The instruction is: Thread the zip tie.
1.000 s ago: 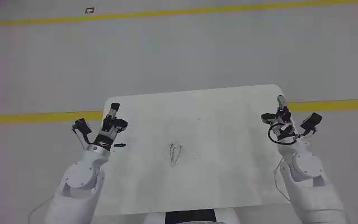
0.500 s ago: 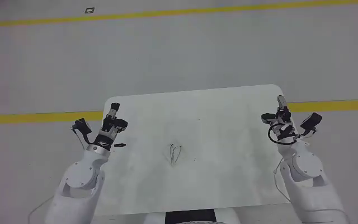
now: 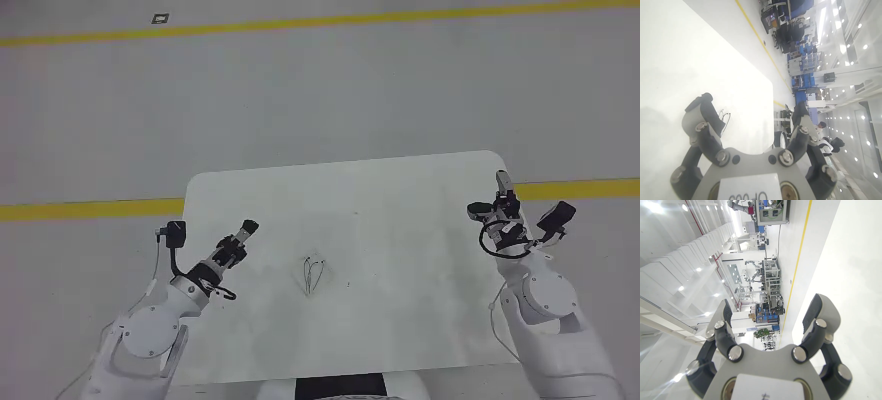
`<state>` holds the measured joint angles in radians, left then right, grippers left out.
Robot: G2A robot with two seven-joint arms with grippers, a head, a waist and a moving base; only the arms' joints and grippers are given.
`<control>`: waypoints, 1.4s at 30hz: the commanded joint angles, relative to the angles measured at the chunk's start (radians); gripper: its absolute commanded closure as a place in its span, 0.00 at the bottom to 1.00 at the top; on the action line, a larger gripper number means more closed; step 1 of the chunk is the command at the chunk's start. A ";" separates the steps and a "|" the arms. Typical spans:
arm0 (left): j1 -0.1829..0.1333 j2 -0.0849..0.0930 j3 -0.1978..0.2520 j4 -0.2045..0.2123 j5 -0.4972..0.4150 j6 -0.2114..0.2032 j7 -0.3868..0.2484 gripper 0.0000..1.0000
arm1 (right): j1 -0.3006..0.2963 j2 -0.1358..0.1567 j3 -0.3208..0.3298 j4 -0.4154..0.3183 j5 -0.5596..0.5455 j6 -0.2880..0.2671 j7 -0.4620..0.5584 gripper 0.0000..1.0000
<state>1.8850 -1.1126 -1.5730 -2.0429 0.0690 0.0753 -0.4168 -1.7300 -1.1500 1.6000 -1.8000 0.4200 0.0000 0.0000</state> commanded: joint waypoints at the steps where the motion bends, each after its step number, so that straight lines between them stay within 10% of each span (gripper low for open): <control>1: 0.000 0.000 0.000 0.000 0.000 0.000 0.000 0.00 | 0.000 0.000 0.000 0.000 0.000 0.000 0.000 0.00; 9: -0.005 0.001 0.005 -0.005 0.021 0.001 -0.016 0.00 | 0.000 0.000 0.000 0.000 0.000 0.000 0.000 0.00; 20: -0.212 0.019 0.175 -0.002 0.358 0.206 -0.287 0.00 | 0.000 0.000 0.000 0.000 0.000 0.000 0.000 0.00; 32: -0.212 0.019 0.175 -0.002 0.358 0.206 -0.287 0.00 | 0.000 0.000 0.000 0.000 0.000 0.000 0.000 0.00; 42: -0.384 0.022 0.398 -0.042 0.717 0.265 -0.624 0.00 | 0.000 0.000 0.000 0.000 0.000 0.000 0.000 0.00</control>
<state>1.5253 -1.0861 -1.2064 -2.1003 0.7375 0.3418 -0.9932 -1.7300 -1.1500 1.6000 -1.8000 0.4200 0.0000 0.0000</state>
